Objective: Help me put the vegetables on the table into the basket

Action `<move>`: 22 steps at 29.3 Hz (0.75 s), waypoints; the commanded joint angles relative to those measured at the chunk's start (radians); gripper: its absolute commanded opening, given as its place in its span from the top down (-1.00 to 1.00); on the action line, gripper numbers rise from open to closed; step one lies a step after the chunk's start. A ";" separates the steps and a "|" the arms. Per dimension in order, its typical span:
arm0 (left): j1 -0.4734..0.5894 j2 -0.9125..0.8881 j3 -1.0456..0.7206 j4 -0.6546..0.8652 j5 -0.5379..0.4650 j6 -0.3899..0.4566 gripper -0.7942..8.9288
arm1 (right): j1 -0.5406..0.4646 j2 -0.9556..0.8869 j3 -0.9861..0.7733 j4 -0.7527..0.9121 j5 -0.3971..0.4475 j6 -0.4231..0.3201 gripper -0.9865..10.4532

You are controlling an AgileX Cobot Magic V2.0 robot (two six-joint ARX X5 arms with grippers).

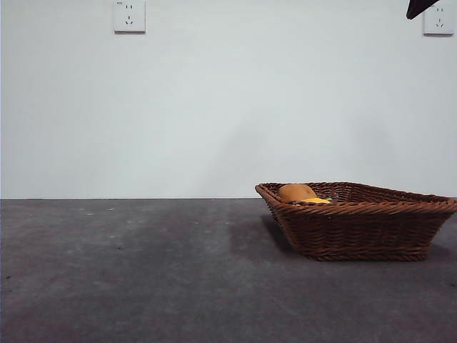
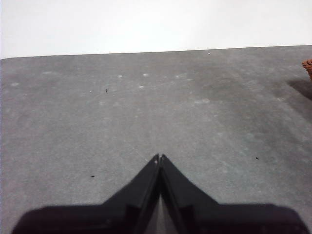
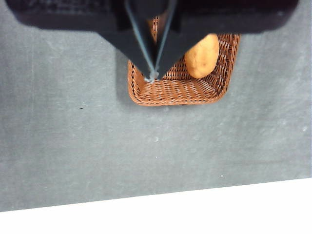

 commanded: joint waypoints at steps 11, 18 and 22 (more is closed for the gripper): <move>0.003 0.015 -0.011 0.006 0.004 -0.004 0.84 | -0.025 -0.003 -0.008 0.017 0.147 0.009 0.83; 0.003 0.015 -0.011 0.006 0.005 -0.004 0.84 | -0.024 -0.218 -0.209 0.199 0.172 0.008 0.83; 0.003 0.015 -0.011 0.006 0.005 -0.004 0.84 | -0.024 -0.443 -0.512 0.492 0.172 0.009 0.83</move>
